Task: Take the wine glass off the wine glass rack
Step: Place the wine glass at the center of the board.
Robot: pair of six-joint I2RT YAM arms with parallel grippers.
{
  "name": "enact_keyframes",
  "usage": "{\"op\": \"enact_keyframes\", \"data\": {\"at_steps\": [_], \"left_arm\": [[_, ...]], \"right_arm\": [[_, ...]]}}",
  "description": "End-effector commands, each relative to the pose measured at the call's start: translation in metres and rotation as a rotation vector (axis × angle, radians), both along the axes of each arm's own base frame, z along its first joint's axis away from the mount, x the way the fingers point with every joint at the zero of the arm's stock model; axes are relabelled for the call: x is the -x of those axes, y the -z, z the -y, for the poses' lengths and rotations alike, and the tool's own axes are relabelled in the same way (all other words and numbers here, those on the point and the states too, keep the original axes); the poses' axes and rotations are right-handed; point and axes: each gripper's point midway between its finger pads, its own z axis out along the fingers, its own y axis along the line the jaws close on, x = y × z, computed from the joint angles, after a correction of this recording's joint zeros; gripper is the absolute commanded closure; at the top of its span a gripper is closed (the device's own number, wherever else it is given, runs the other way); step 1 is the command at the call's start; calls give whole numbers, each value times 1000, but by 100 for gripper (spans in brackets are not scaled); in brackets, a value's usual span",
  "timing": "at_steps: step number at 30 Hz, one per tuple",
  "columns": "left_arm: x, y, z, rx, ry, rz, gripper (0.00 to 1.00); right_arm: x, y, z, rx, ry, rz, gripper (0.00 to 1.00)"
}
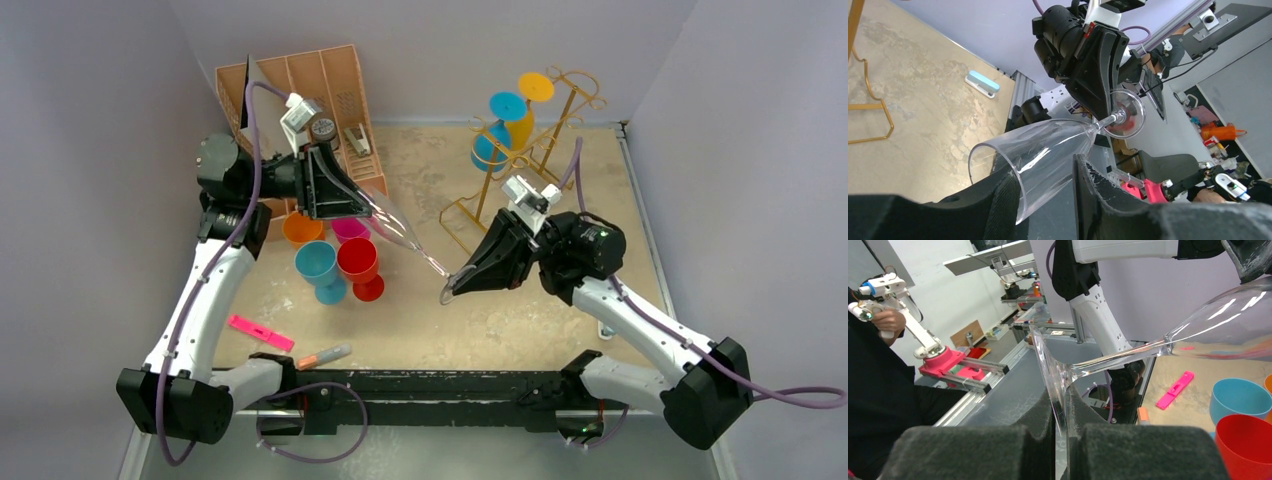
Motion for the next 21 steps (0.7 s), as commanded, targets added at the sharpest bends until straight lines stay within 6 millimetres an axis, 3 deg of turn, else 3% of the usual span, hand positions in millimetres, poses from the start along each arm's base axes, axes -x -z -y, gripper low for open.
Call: {"op": "enact_keyframes", "data": {"at_steps": [1,7,10,14,17,21], "left_arm": [[19,-17,-1,13,31,99,65],[33,-22,-3,15,66,120,67],[45,-29,-3,10,99,152,55],[76,-41,-5,7,150,276,55],[88,-45,-6,0,182,307,61],[91,-45,-6,-3,201,313,78]], "right_arm": [[8,-21,6,-91,18,108,100],[8,-15,6,-86,15,145,100],[9,-15,7,-84,8,165,100],[11,-16,8,-93,6,210,100],[9,-19,7,-94,4,214,100],[8,-21,6,-95,2,216,100]]}}
